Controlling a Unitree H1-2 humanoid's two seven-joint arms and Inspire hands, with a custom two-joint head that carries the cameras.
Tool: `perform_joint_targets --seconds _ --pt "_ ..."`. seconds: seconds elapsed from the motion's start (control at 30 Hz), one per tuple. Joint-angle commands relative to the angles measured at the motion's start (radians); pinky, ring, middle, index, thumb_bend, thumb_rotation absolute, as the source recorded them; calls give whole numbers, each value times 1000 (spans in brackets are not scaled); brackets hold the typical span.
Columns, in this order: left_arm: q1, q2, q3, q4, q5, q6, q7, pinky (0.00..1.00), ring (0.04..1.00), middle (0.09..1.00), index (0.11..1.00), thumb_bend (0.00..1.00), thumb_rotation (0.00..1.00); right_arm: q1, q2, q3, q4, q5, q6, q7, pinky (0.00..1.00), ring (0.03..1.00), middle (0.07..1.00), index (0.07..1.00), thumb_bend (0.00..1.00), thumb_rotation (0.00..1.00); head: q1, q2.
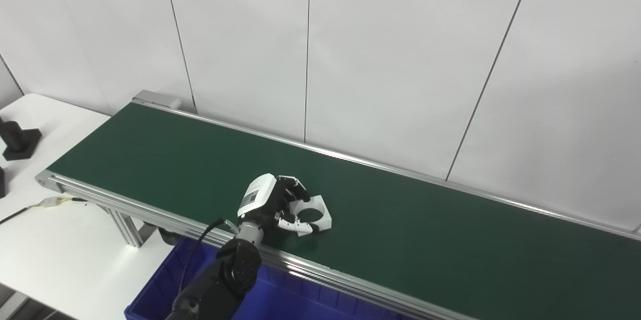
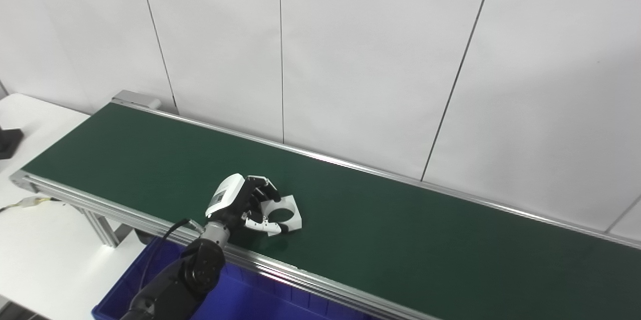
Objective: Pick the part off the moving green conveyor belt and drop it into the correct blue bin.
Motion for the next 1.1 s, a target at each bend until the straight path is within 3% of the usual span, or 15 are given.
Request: perform_joint_targets --seconds 0.0,0.2,0.33,0.57,0.73,1.07 --pt "23 21 20 -61 -12 -12 10 472 436 511 503 501 0 -1 5 -6 -28 4 -41 -4 816 824 850 906 670 275 -15 7" --pt "130 24 50 -263 -9 -56 25 460 438 509 503 501 0 8 6 -7 -47 -1 -33 -2 805 822 851 899 672 249 -36 20" --pt "214 20 68 -410 -31 -72 0 442 428 507 512 500 0 9 5 -7 -52 0 -35 0 800 818 848 897 672 230 -54 27" --pt "350 17 63 -625 -122 -79 -130 458 435 506 508 501 0 12 7 -6 -86 6 -15 4 785 807 834 878 706 192 -108 48" --pt "402 13 40 -669 -188 -102 -212 455 436 503 509 501 0 15 7 -8 -100 6 -6 5 777 804 827 867 731 142 -175 85" --pt "455 42 -11 -626 -278 -191 -359 478 447 495 505 502 0 17 17 0 -115 0 11 7 768 801 829 860 762 199 -288 132"
